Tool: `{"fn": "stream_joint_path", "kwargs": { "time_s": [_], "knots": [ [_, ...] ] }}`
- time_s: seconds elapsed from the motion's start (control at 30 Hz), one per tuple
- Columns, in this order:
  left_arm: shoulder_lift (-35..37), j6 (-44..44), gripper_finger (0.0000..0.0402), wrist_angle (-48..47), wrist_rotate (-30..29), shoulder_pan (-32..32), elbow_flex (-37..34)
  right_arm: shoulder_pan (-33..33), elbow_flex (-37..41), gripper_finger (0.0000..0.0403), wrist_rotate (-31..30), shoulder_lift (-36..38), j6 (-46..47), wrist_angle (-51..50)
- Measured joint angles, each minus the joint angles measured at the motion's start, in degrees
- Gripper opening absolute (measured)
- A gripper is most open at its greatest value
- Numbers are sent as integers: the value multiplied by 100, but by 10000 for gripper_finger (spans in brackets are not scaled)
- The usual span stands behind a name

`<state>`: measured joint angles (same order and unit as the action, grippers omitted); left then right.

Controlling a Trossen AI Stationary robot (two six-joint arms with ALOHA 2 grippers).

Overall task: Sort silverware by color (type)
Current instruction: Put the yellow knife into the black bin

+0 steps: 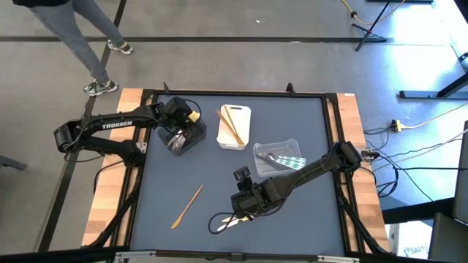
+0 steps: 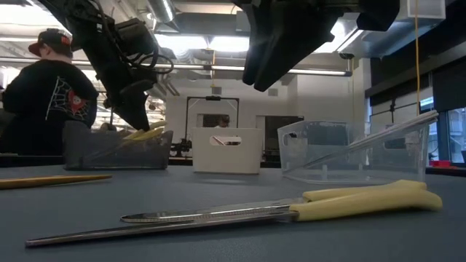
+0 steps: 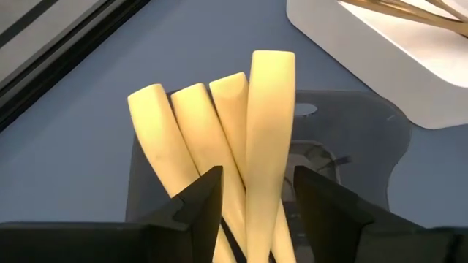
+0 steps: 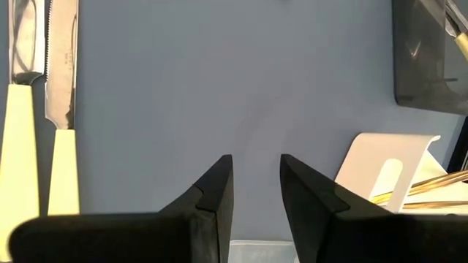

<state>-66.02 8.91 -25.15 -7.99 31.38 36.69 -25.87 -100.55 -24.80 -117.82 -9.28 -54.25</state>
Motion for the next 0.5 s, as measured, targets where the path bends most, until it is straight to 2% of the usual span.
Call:
{"fn": "stream_joint_path", "kwargs": {
  "time_s": [0.5],
  "knots": [
    [204, 113, 161, -78, 143, -4, 0, -2, 0, 101, 2, 0, 446, -764]
  ]
}}
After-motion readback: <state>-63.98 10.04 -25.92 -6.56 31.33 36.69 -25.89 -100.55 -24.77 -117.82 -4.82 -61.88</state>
